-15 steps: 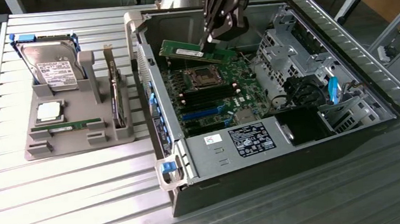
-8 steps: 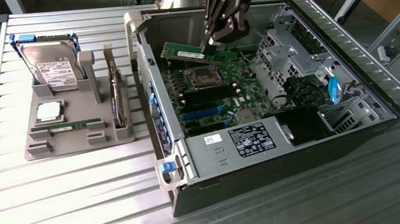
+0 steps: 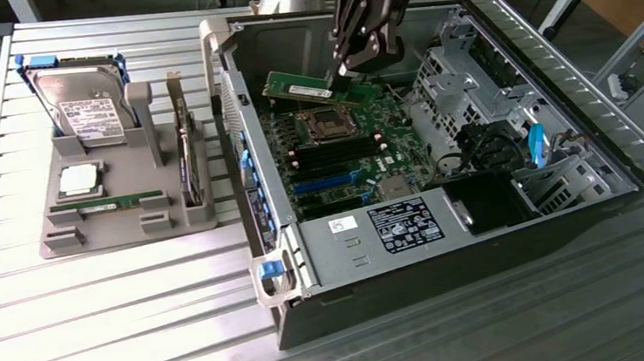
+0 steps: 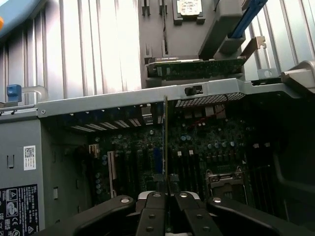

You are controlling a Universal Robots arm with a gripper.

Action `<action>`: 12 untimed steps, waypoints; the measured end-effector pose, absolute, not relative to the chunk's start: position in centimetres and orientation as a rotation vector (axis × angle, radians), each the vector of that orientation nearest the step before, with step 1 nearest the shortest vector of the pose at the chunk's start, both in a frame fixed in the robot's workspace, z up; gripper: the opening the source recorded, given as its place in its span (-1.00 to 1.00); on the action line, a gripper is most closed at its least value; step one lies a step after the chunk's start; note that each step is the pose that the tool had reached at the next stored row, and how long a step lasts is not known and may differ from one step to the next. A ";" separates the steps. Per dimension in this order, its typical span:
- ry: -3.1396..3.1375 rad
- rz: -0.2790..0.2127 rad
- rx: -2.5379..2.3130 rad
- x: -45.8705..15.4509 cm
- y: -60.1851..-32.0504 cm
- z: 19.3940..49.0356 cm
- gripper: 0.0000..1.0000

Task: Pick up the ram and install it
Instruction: 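Pick up the ram and move it above insertion slot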

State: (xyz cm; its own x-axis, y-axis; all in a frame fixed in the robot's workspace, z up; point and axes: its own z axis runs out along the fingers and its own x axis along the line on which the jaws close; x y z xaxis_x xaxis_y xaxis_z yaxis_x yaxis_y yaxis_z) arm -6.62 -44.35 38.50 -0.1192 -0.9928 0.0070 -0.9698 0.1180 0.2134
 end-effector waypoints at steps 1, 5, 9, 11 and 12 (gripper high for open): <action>-2.233 -0.235 1.979 -6.5 -44.3 38.4 -0.77; -2.229 -0.241 1.976 -5.2 -44.4 38.0 -0.77; -2.226 -0.246 1.973 -3.6 -44.4 37.7 -0.77; -2.225 -0.247 1.972 -3.0 -44.4 37.7 -0.77; -2.224 -0.248 1.971 -2.7 -44.4 37.6 -0.77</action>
State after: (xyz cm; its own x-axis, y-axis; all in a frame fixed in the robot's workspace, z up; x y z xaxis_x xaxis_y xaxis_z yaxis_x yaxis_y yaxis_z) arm -2.67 -44.35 37.64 -0.1192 -0.9928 0.0088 -0.9665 0.1180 0.2281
